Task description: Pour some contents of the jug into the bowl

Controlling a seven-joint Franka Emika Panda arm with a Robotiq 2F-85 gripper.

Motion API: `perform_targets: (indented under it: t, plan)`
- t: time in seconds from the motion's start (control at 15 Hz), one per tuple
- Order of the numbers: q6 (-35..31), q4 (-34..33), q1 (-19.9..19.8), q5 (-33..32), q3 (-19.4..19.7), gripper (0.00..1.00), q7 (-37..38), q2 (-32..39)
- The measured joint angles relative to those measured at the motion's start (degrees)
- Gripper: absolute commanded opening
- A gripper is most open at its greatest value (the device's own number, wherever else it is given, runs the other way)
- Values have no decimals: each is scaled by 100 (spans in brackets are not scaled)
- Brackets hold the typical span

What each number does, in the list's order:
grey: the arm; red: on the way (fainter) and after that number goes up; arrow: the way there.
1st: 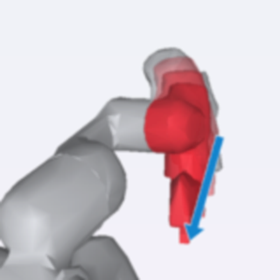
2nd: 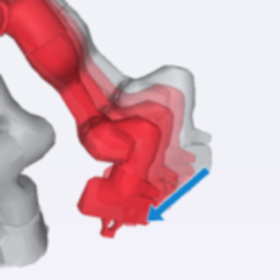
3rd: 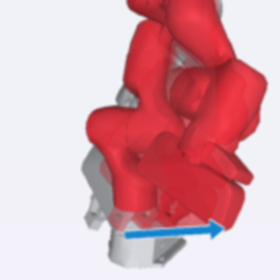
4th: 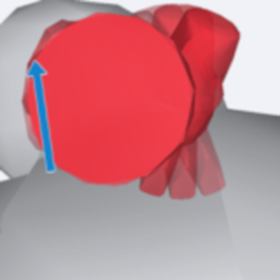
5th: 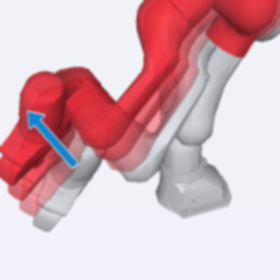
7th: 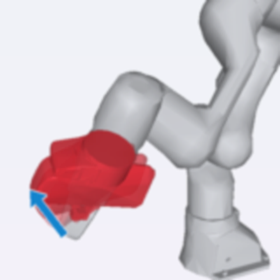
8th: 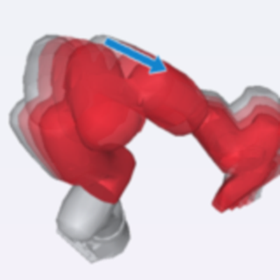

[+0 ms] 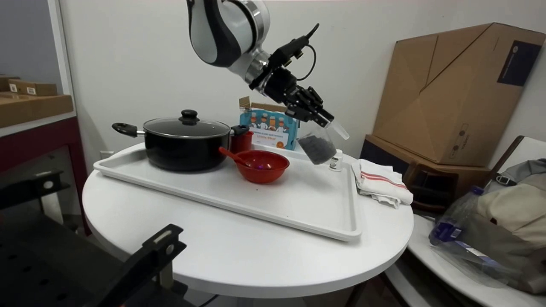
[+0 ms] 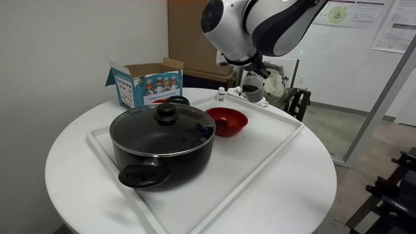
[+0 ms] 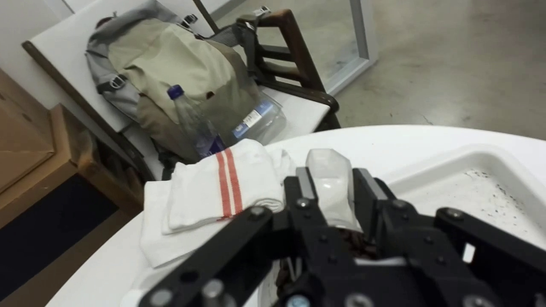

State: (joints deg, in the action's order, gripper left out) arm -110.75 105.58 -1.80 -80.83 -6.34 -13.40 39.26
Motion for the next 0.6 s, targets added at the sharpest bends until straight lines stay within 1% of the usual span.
perform_targets:
  t: [0.27,0.6]
  plan:
    - [-427,-186,-401,1257,47,9,-506,-169]
    - [-745,-439,-901,2875,202,10,-995,-200]
